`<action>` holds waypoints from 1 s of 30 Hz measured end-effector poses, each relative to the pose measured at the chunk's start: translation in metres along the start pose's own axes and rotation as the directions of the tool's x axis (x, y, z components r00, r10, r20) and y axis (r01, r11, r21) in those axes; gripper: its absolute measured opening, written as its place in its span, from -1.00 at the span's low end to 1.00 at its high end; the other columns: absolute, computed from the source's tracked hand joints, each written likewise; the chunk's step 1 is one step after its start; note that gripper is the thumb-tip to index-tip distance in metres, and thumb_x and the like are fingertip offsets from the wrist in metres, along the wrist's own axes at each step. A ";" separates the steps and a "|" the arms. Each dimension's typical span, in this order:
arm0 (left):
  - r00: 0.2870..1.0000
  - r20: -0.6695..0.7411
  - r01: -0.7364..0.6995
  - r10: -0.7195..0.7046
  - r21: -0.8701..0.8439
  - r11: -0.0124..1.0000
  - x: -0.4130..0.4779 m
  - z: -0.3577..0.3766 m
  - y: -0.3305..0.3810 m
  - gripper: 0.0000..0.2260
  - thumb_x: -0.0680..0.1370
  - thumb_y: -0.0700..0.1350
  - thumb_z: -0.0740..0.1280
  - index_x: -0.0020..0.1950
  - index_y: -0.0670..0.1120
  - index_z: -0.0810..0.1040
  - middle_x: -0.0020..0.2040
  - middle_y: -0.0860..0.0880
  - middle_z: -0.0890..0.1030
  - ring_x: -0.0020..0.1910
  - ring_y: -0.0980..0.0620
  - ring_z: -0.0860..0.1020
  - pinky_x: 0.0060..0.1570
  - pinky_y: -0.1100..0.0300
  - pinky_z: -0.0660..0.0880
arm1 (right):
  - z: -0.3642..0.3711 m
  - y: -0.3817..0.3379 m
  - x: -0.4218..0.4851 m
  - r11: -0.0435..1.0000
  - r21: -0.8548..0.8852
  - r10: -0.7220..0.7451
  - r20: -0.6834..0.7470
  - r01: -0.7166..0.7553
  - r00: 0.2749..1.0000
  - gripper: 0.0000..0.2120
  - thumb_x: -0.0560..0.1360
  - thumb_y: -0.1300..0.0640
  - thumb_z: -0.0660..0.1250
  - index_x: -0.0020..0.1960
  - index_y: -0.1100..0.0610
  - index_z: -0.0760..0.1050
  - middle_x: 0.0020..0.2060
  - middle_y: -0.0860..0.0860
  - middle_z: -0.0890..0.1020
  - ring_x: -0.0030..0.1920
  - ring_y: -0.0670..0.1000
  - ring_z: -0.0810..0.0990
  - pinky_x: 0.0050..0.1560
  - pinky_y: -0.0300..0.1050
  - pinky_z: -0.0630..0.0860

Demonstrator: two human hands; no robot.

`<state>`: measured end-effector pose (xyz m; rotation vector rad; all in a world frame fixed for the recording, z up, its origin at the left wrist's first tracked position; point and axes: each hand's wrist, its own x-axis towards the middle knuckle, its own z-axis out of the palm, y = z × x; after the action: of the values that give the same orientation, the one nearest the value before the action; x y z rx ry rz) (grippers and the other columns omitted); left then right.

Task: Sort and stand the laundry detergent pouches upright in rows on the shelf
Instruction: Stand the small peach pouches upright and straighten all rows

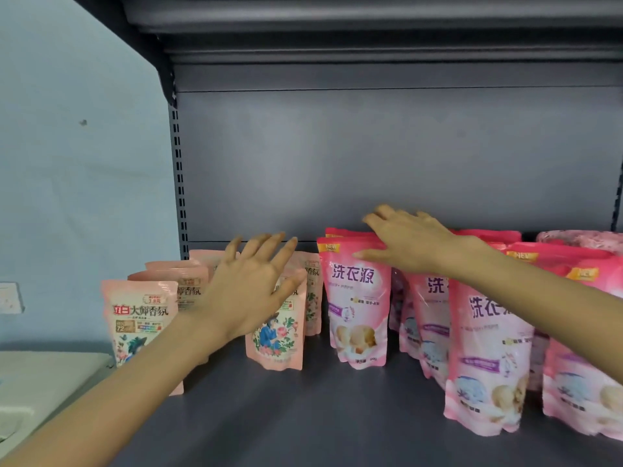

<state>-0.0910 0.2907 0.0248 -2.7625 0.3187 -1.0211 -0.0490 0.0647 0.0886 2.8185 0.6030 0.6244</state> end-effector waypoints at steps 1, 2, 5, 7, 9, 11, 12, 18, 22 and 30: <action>1.000 0.009 -0.002 0.002 -0.003 1.000 0.006 0.005 0.000 -0.28 0.45 0.29 -0.31 0.51 0.01 0.15 0.49 -0.01 0.24 0.47 0.01 0.19 0.43 -0.05 0.03 | 0.001 0.002 0.004 1.000 -0.004 0.010 0.009 -0.010 1.000 -0.41 0.53 -0.23 0.14 0.39 0.13 0.22 0.33 0.07 0.31 0.32 0.12 0.37 0.23 0.06 0.31; 1.000 0.013 -0.004 0.004 -0.007 1.000 0.011 0.010 0.001 -0.26 0.43 0.29 -0.34 0.52 0.02 0.10 0.51 0.01 0.19 0.48 0.03 0.15 0.44 -0.03 0.00 | 0.002 0.004 0.008 1.000 -0.002 0.019 0.020 -0.019 1.000 -0.46 0.53 -0.20 0.19 0.33 0.14 0.27 0.28 0.08 0.36 0.27 0.13 0.41 0.15 0.02 0.34; 1.000 0.023 -0.020 0.021 -0.020 1.000 0.027 0.021 0.007 -0.23 0.39 0.29 -0.37 0.52 0.01 0.04 0.52 0.02 0.15 0.49 0.05 0.10 0.44 -0.02 -0.01 | 0.007 0.008 0.018 0.999 0.033 0.018 0.039 -0.020 0.999 -0.60 0.52 -0.09 0.27 0.19 0.16 0.34 0.16 0.10 0.48 0.15 0.16 0.49 -0.03 -0.05 0.35; 0.999 0.027 -0.043 0.045 -0.059 0.997 0.039 0.026 0.013 -0.24 0.40 0.29 -0.34 0.53 0.00 0.04 0.52 0.01 0.15 0.49 0.05 0.10 0.44 -0.02 0.00 | 0.011 0.007 0.023 0.997 0.083 0.001 0.032 -0.003 0.999 -0.69 0.52 0.00 0.30 0.15 0.16 0.37 0.09 0.10 0.51 0.08 0.16 0.51 -0.10 -0.09 0.34; 0.995 0.027 -0.090 0.093 -0.087 0.992 0.051 0.031 0.019 -0.33 0.48 0.27 -0.23 0.53 -0.01 0.02 0.52 0.01 0.15 0.49 0.04 0.11 0.43 -0.01 0.01 | 0.016 0.006 0.027 0.992 0.129 -0.020 0.032 0.016 0.999 -0.79 0.50 0.08 0.31 0.08 0.13 0.39 0.04 0.09 0.51 0.03 0.14 0.50 -0.14 -0.12 0.32; 0.988 0.040 -0.142 0.147 -0.100 0.985 0.062 0.037 0.024 -0.44 0.58 0.21 -0.07 0.53 0.00 0.00 0.52 0.03 0.13 0.48 0.05 0.09 0.43 0.00 0.00 | 0.018 0.004 0.030 0.989 0.143 -0.045 0.032 0.040 0.998 -0.84 0.50 0.11 0.32 0.02 0.10 0.39 0.02 0.08 0.51 -0.01 0.13 0.50 -0.16 -0.11 0.33; 0.984 0.053 -0.164 0.170 -0.103 0.981 0.067 0.039 0.027 -0.46 0.60 0.16 0.00 0.53 0.00 0.00 0.52 0.04 0.12 0.48 0.06 0.08 0.44 0.00 -0.01 | 0.019 0.004 0.032 0.987 0.150 -0.053 0.026 0.048 0.998 -0.84 0.49 0.11 0.33 0.03 0.10 0.41 0.01 0.08 0.52 -0.01 0.13 0.50 -0.14 -0.10 0.37; 0.966 -0.021 -0.258 0.259 -0.201 0.945 0.080 0.045 0.033 -0.51 0.62 0.08 0.09 0.51 0.00 0.09 0.48 0.06 0.23 0.46 0.07 0.15 0.41 0.12 0.02 | 0.016 0.011 0.027 0.956 0.288 -0.060 0.010 0.054 0.998 -0.80 0.46 0.14 0.39 0.06 0.11 0.49 0.00 0.02 0.55 0.07 0.07 0.53 0.08 -0.03 0.48; 0.955 -0.104 -0.295 0.277 -0.282 0.913 0.079 0.047 0.034 -0.58 0.61 0.08 0.12 0.43 -0.02 0.24 0.41 0.04 0.34 0.40 0.06 0.25 0.34 0.20 0.08 | 0.011 0.011 0.019 0.939 0.336 -0.067 -0.031 0.073 0.997 -0.82 0.44 0.17 0.41 0.03 0.13 0.53 -0.13 -0.07 0.49 -0.04 -0.05 0.49 -0.06 -0.22 0.40; 0.980 -0.103 -0.200 0.172 -0.552 0.809 0.079 0.032 0.034 -0.77 0.53 0.06 0.28 0.10 -0.03 0.47 -0.18 0.09 0.56 -0.19 -0.03 0.46 -0.15 0.12 0.37 | 0.002 0.010 0.007 0.887 0.450 -0.067 -0.092 0.102 0.993 -0.86 0.42 0.23 0.44 -0.12 0.04 0.54 -0.22 -0.07 0.59 -0.22 -0.16 0.54 -0.14 -0.36 0.46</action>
<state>-0.0159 0.2404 0.0419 -3.1147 1.0337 -1.0790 -0.0391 0.0589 0.0921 3.1820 0.9985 0.6443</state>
